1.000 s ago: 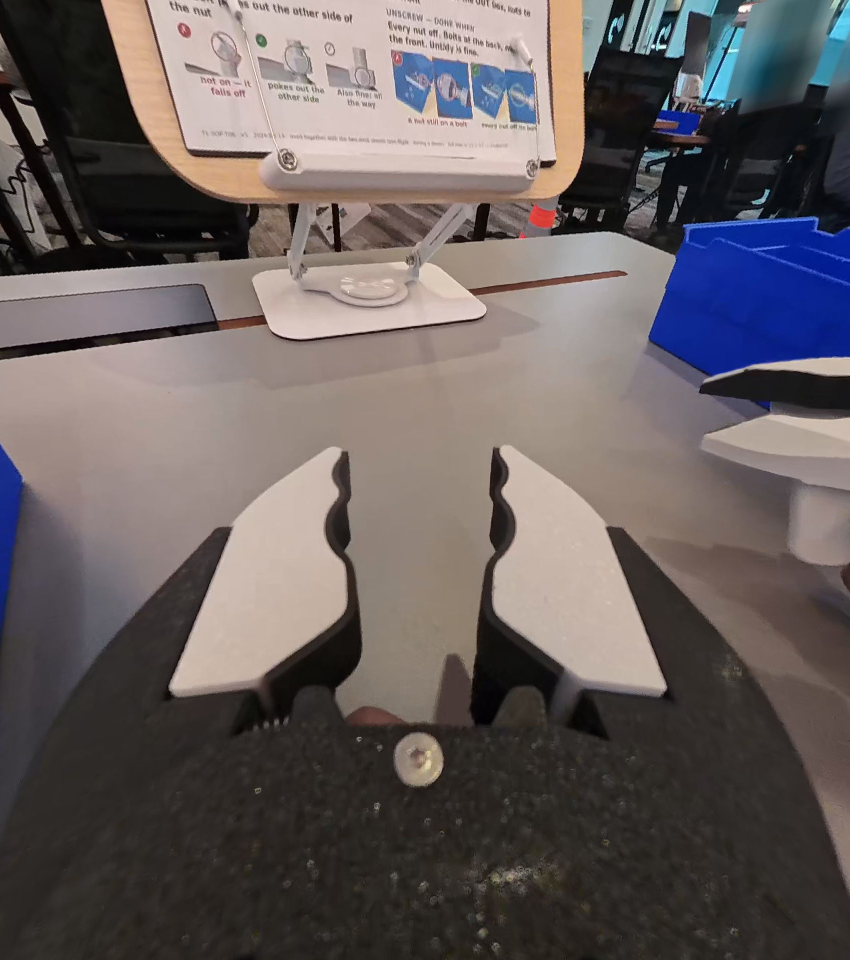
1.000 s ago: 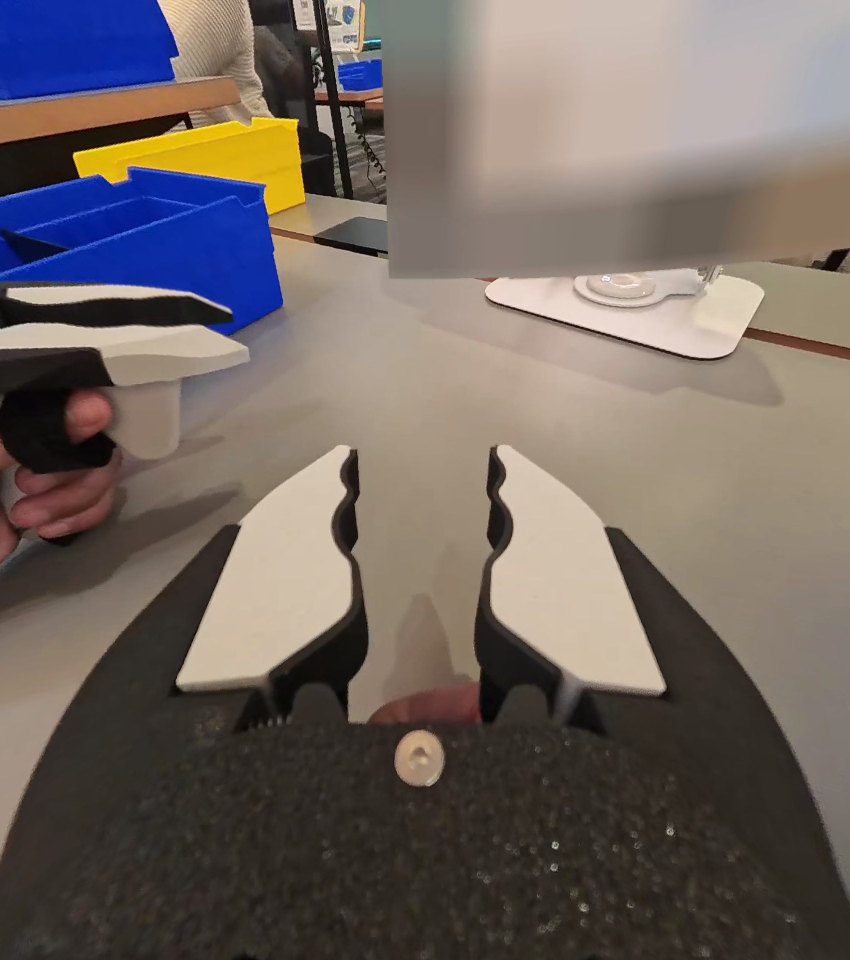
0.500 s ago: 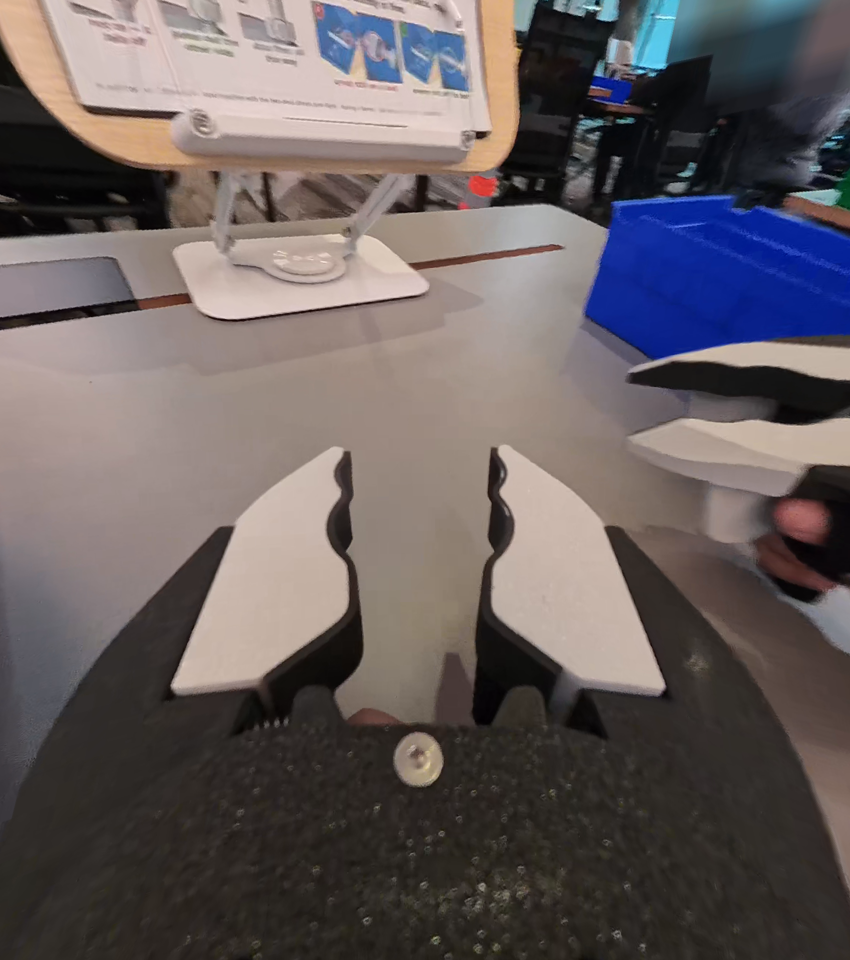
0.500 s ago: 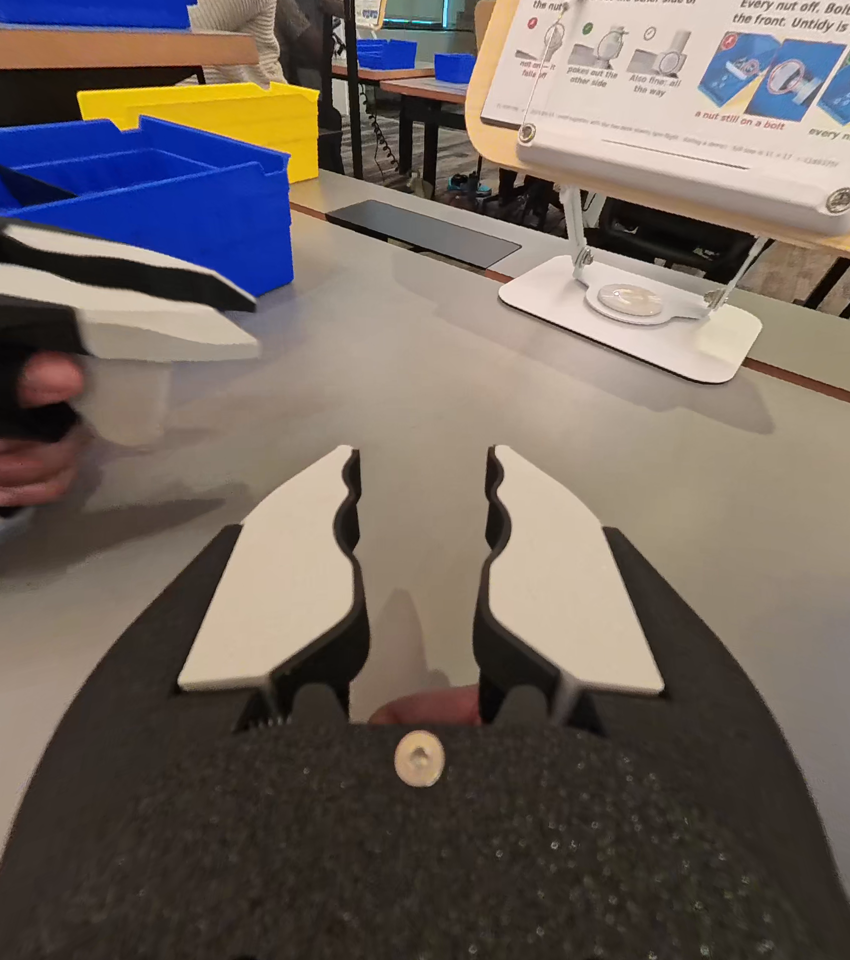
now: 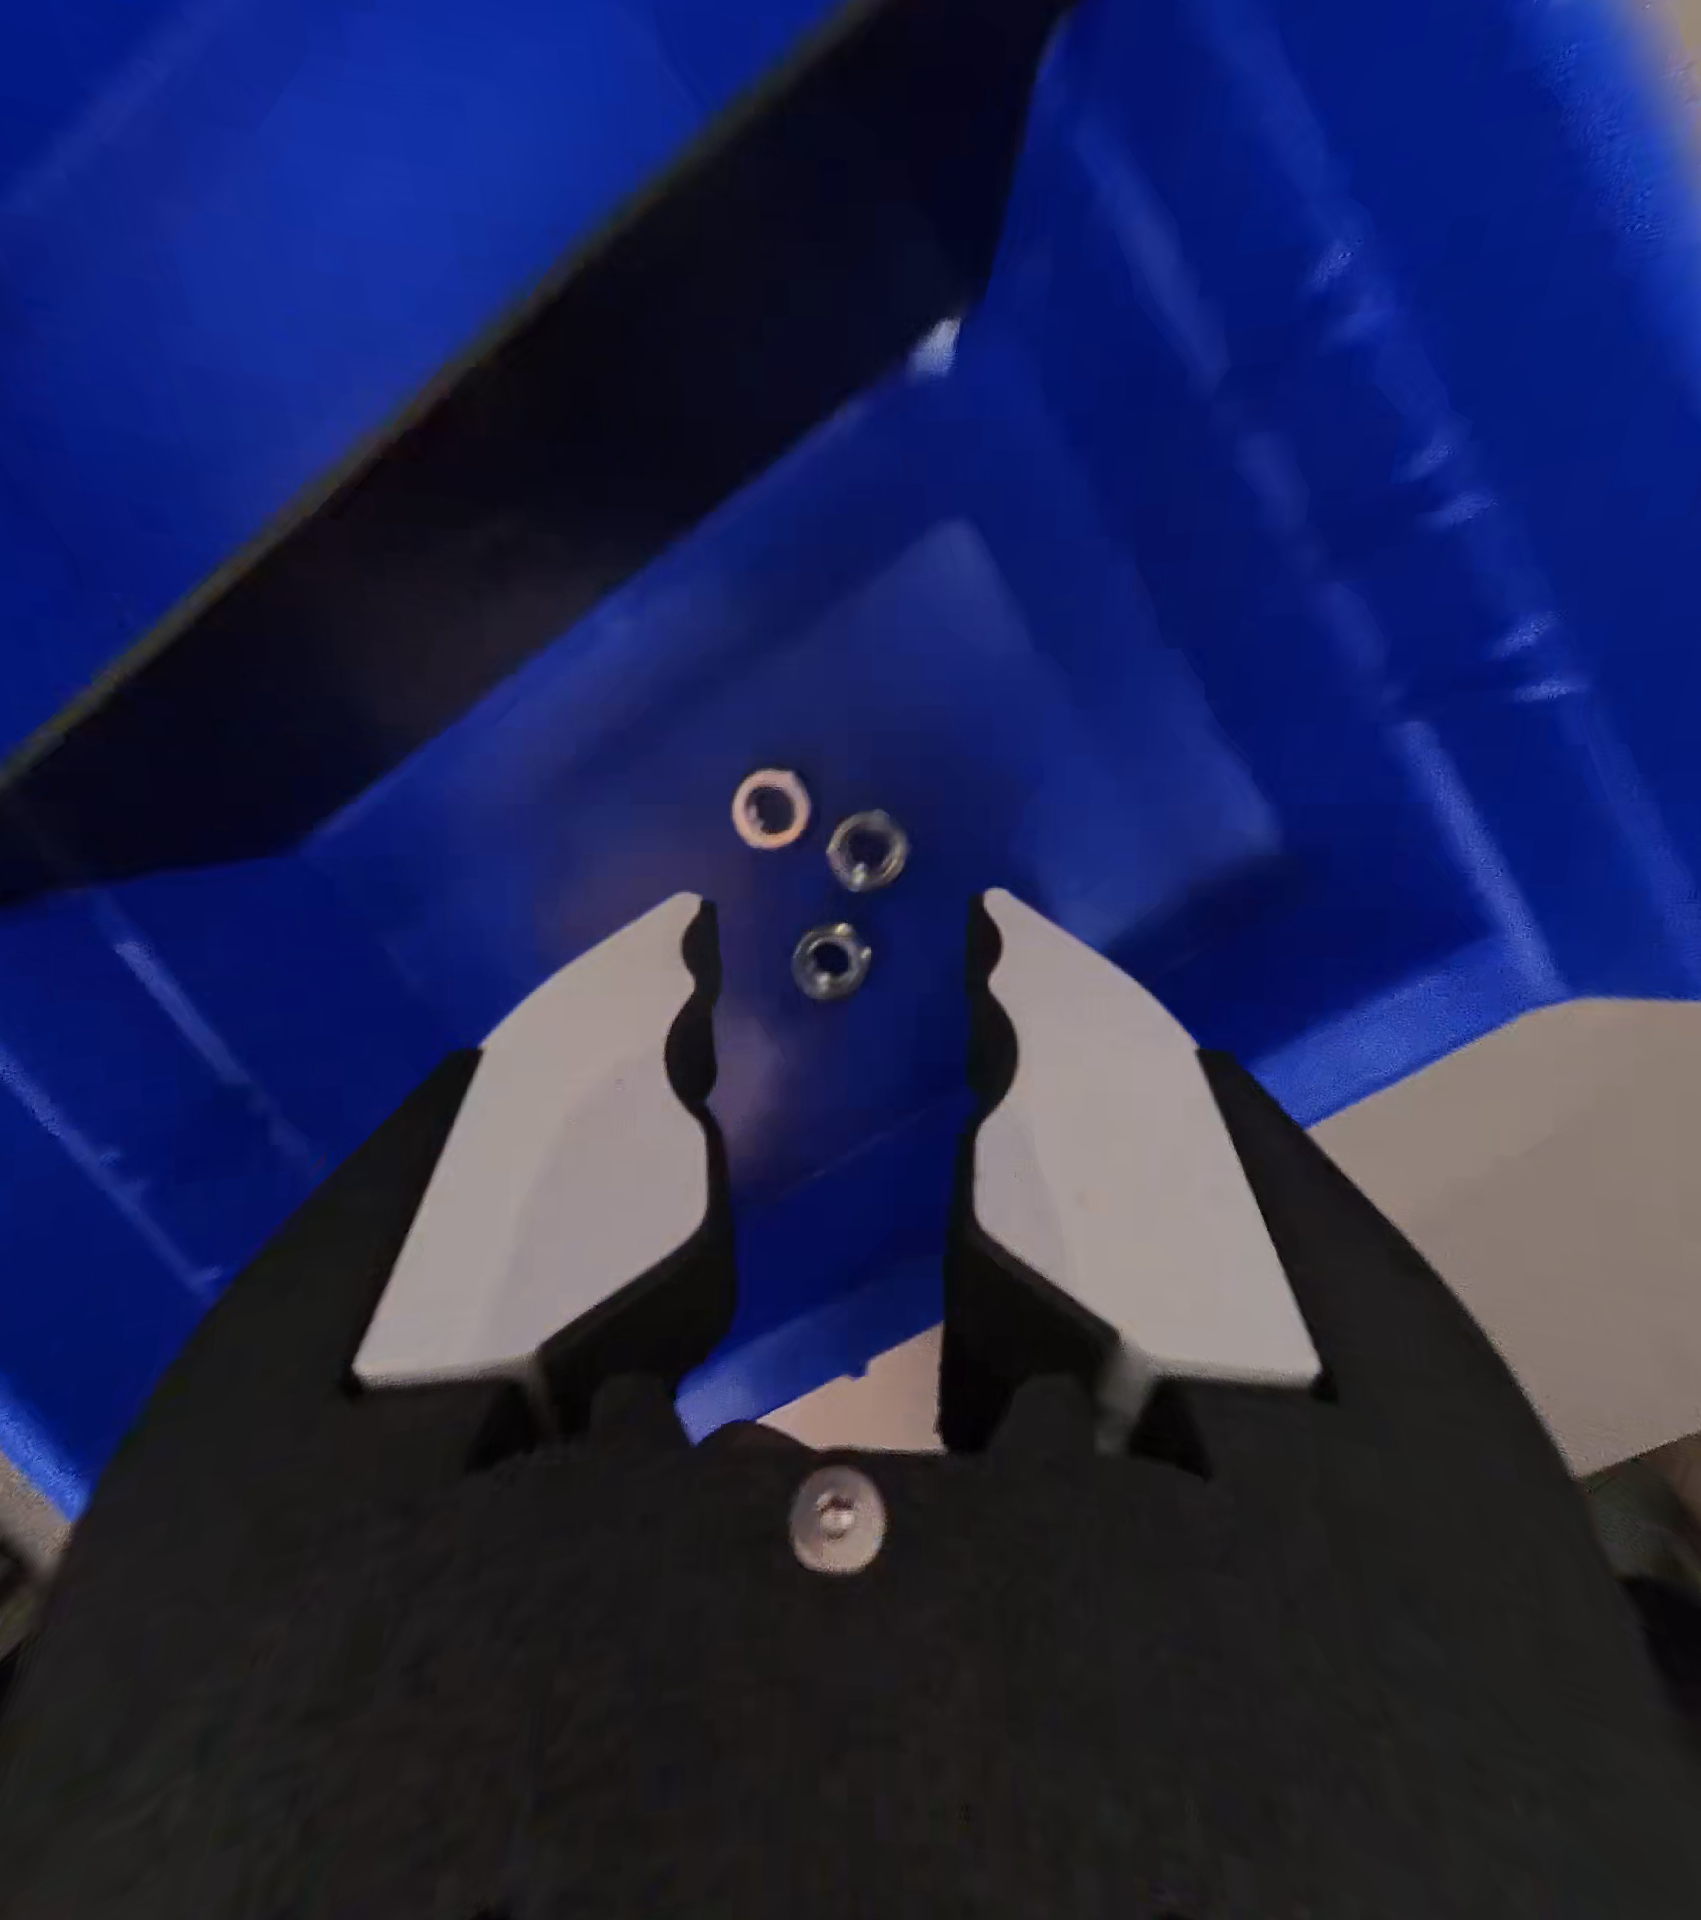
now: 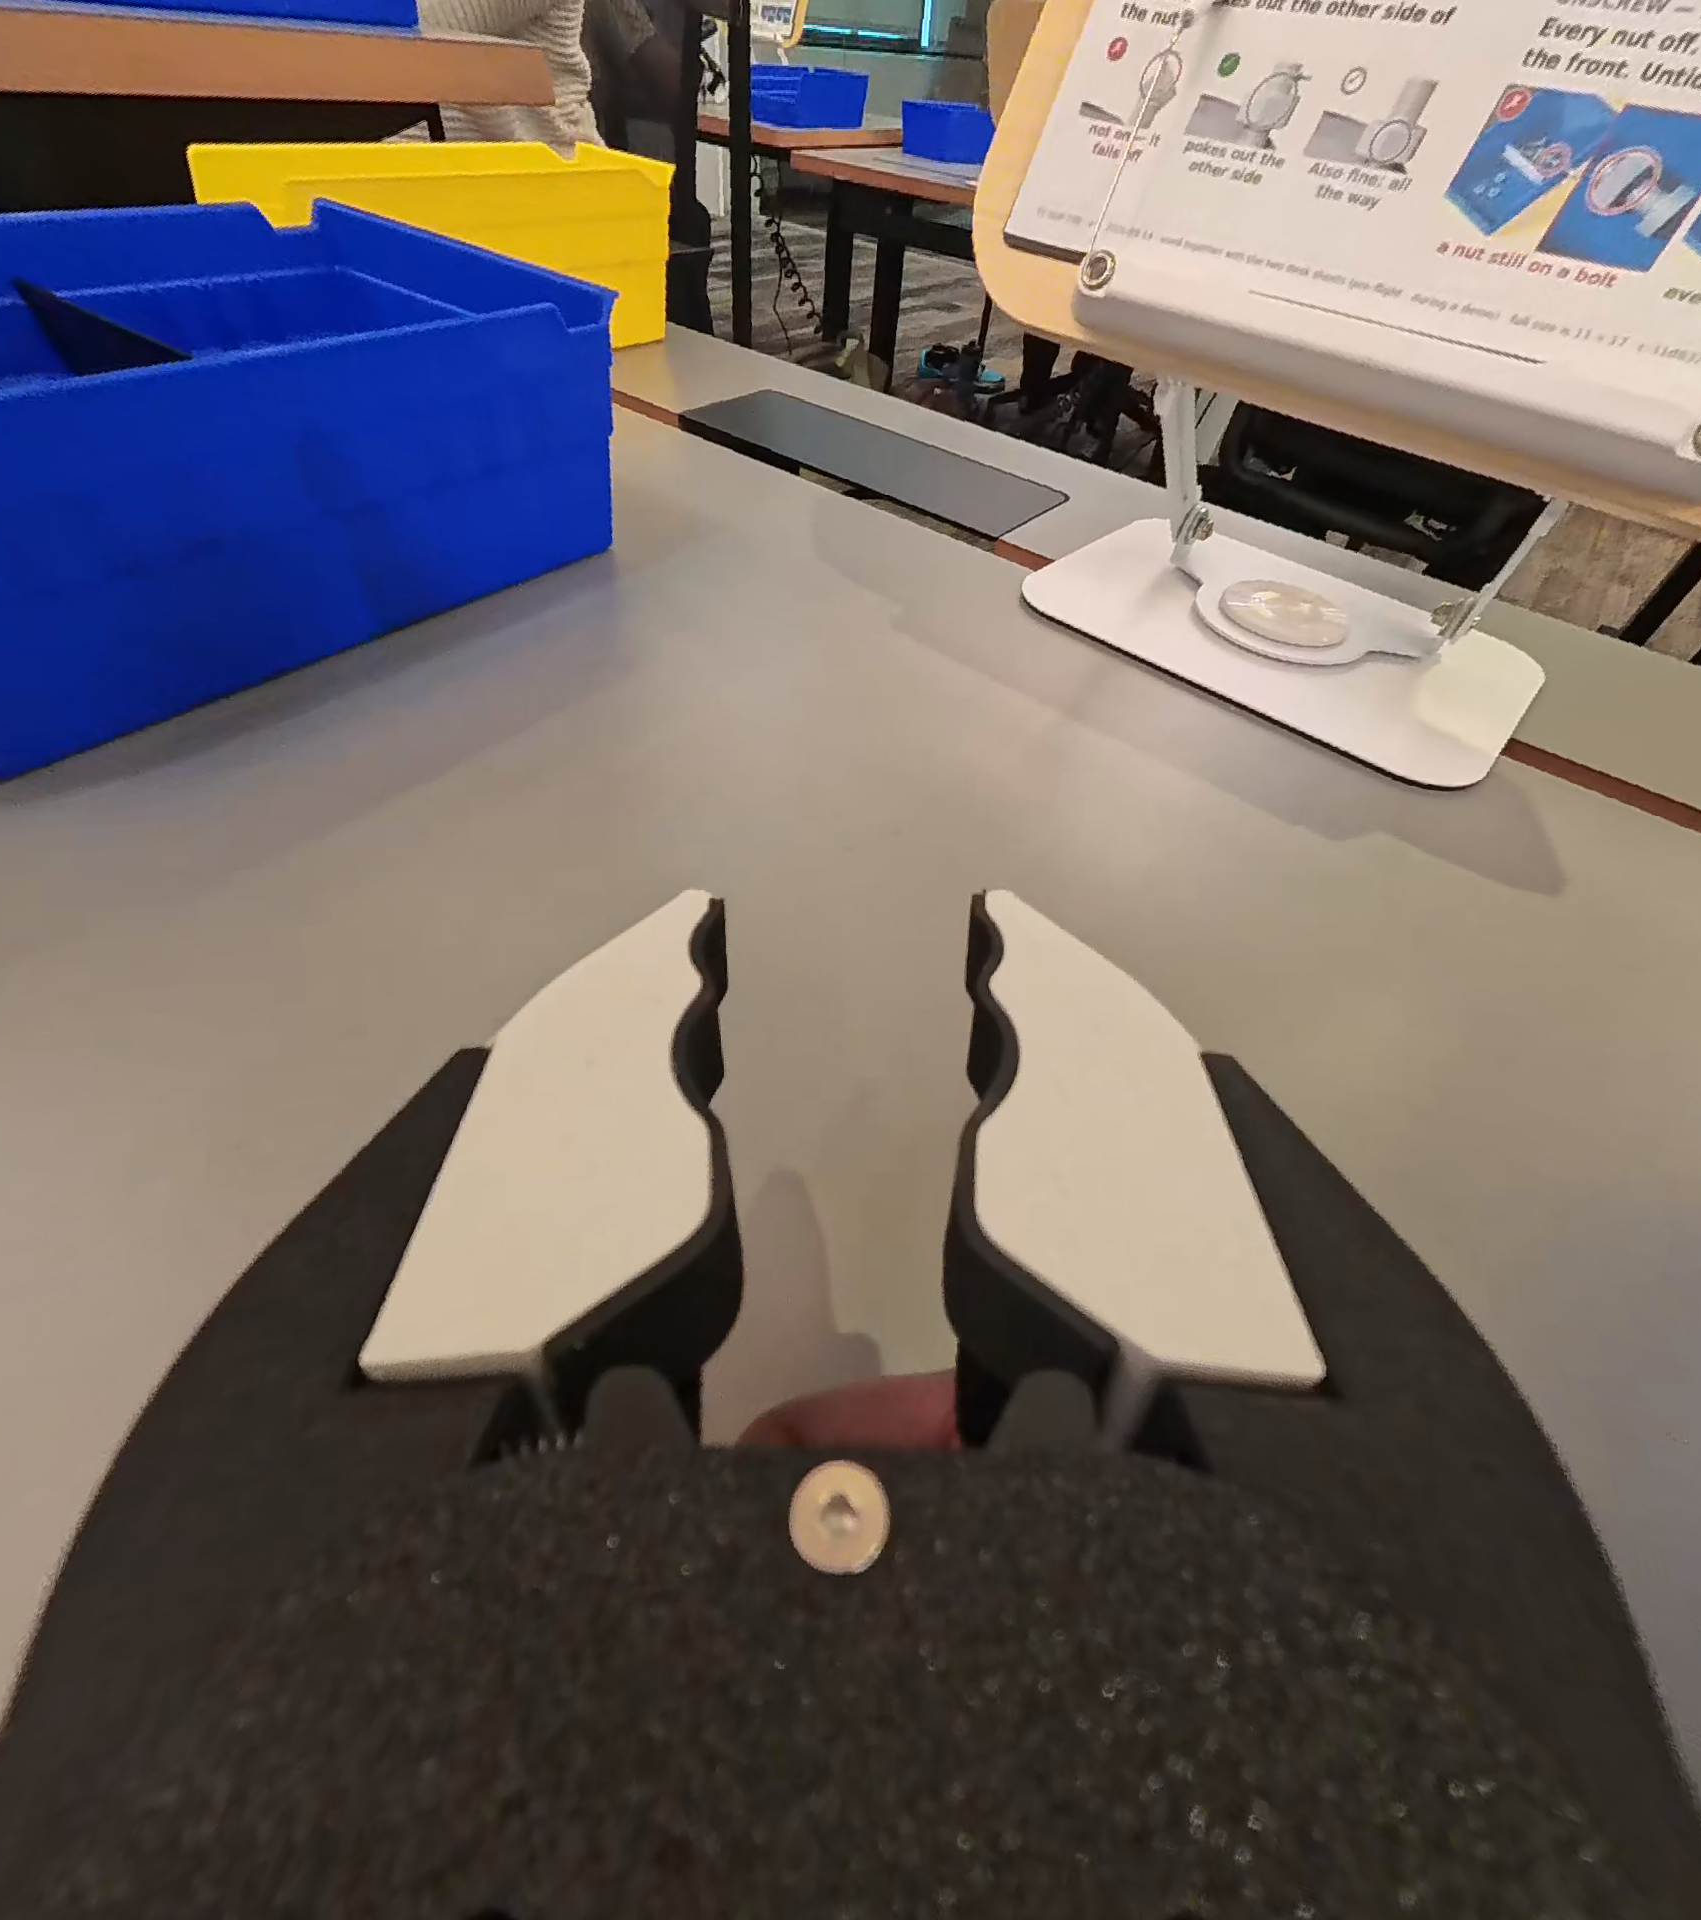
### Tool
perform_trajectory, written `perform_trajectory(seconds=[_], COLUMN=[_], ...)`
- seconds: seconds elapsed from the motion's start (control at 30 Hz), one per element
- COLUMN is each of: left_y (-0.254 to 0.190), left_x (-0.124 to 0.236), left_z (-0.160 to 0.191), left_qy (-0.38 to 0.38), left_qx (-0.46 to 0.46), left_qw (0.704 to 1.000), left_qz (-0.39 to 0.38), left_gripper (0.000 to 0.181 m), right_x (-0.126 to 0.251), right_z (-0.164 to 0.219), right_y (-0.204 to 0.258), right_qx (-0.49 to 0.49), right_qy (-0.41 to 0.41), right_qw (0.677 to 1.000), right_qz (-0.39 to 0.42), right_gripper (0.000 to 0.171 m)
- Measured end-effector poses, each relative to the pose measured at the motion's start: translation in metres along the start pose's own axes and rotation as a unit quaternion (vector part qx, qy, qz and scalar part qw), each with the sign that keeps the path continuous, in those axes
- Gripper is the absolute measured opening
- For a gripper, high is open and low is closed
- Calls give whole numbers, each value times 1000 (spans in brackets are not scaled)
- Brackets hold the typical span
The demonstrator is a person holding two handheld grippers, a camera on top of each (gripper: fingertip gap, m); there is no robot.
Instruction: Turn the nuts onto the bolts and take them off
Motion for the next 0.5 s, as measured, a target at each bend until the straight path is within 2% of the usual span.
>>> perform_trajectory(seconds=[0.17,0.37,0.4,0.47,0.5], left_y=[8,8,9,14,16], left_x=[-12,-24,-27,-32,-32], left_z=[6,6,5,2,0], left_qy=[87,152,151,131,120], left_qx=[-6,56,73,97,105], left_qw=[996,975,972,972,972], left_qz=[33,149,164,172,172], left_gripper=[47,43,40,18,18], right_x=[0,1,1,1,2], right_z=[0,0,0,0,0], right_y=[0,1,1,1,1], right_qx=[0,0,-1,-1,0], right_qy=[1,2,2,2,1], right_qw=[1000,1000,1000,1000,1000], right_qz=[-4,-10,-11,-13,-13], right_gripper=[43,42,42,42,42])
Point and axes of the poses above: each gripper's, where its closed fingertips meet, x back along the fingers, z out of its underside, y = z × x across the jaws, the point moved 8 cm from there along x, back along the fingers, and after that the axes turned 11 degrees about -x, right-handed, at the moved point
